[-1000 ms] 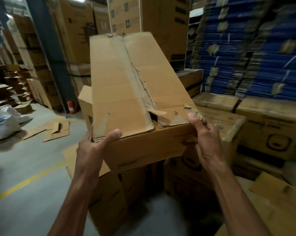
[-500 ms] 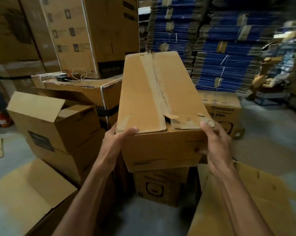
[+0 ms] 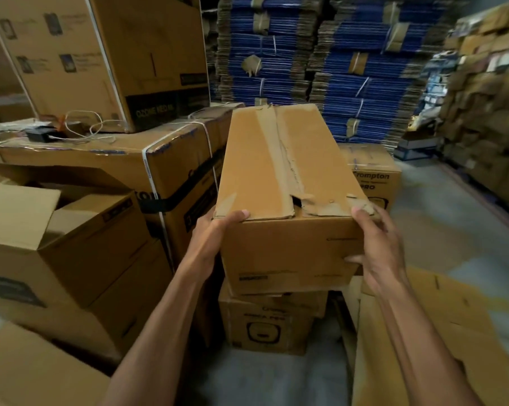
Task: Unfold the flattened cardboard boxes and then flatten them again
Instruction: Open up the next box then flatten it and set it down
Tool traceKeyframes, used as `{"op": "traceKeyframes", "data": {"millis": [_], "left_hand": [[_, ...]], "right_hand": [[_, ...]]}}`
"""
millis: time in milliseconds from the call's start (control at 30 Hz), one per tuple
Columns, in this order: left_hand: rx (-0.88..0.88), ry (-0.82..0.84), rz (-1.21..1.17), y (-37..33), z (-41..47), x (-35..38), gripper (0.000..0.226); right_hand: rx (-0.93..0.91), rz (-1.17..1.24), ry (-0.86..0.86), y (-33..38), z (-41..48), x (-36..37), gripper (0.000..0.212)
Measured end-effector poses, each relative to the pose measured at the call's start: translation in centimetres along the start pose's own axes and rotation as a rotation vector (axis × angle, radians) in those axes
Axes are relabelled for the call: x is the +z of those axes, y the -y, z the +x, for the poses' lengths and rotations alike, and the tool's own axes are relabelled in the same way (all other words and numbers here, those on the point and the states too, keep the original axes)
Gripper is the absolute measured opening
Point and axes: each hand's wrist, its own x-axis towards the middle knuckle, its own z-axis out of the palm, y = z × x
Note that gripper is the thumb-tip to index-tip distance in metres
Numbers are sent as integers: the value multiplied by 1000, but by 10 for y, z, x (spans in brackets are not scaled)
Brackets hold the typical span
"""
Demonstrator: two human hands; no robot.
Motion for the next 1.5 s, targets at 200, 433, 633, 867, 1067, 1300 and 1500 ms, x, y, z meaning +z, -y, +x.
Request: {"op": "traceKeyframes", "data": {"millis": [200,433,633,867,1067,1300,1500], "left_hand": [[-23,38,44,-11,69,-2,74],[-70,68,43,-8,147,14,58],[-103,42,77,-6,202,26,60],[-118,36,61,-5,237,27,30],[95,-166,151,-1,240,35,64],[755,-64,923,-15,229,49,53],[844,379,1323,-34,234,90,92]], "right_hand": [[17,-37,-61,-10,35,39,52],[29,-110,-95,-22,96,70,53],[39,-150,-100,-25,137,99,53],[42,-196,-69,-23,160,124,57],[129,-7,-87,-65,155,118,58],[477,200,-393,-182,113,132,57],[599,696,-111,-200,100,171,68]]}}
